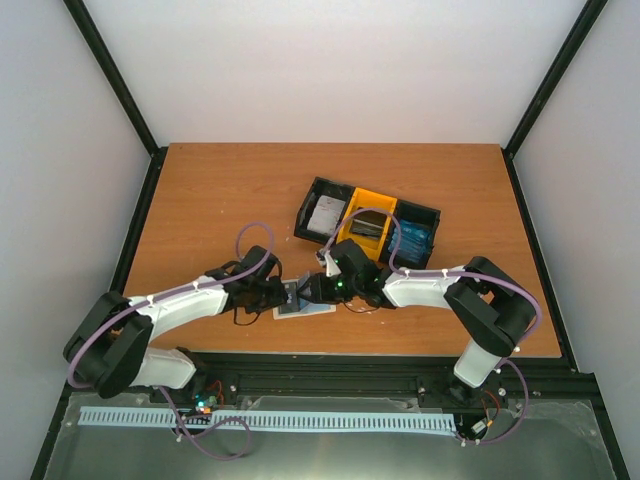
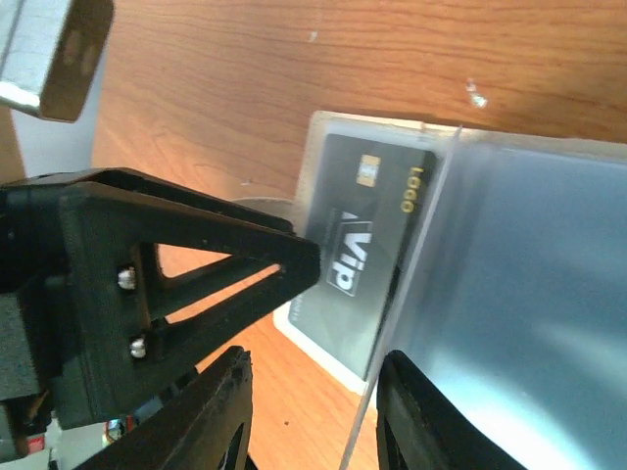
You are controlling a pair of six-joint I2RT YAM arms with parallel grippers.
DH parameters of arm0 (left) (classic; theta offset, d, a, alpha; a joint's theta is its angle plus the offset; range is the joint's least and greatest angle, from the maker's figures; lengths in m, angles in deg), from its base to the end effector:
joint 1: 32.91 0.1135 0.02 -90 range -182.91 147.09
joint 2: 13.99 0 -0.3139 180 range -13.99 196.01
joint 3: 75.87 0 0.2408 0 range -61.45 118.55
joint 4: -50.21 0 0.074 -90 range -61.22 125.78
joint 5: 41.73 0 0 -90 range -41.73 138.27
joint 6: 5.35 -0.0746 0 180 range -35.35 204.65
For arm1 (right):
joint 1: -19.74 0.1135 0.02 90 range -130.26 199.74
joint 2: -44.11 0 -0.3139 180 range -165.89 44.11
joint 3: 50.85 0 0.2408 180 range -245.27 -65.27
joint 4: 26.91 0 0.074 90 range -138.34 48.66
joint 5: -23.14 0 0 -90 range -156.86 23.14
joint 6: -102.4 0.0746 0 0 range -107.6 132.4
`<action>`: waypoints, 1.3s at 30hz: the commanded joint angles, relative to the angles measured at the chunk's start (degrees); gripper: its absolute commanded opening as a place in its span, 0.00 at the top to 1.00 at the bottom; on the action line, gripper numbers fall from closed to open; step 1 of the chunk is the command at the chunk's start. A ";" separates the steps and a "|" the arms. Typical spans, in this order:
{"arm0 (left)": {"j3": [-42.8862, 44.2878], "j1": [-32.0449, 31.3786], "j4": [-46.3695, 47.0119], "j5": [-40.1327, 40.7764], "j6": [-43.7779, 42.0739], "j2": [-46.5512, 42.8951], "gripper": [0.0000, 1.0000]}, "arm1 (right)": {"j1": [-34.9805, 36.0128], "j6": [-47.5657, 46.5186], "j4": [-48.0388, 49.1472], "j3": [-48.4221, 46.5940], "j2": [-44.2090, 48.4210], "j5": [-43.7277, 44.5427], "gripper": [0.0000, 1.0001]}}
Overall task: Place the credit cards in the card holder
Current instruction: Turn over the card slot in the card holder.
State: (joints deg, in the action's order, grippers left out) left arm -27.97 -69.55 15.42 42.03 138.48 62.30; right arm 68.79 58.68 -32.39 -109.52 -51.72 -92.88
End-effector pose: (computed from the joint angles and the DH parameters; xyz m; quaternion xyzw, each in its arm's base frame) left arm 0.1751 -0.1404 0.1717 -0.1327 0.9623 -0.2017 0.1255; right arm 0.2031 0.2839 0.1848 -0.1120 0.8898 0.4281 0.1111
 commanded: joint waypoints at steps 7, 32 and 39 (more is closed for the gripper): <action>0.27 -0.01 -0.47 1.02 0.73 -1.02 0.64 | 0.83 -2.03 5.15 -2.65 -3.05 -6.53 0.64; 2.38 -0.01 -1.22 16.54 -0.19 -25.91 0.39 | -8.92 -18.83 -6.19 -11.82 5.27 -6.65 0.57; 4.94 0.00 1.26 16.53 -6.89 -25.52 0.21 | -21.00 -34.71 -23.24 -26.16 4.78 -1.99 0.47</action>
State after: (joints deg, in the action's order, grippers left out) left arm -27.01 -69.55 13.91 57.63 137.12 36.60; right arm 52.60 35.56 -43.80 -129.72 -45.69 -97.51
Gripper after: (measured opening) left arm 0.744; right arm 0.521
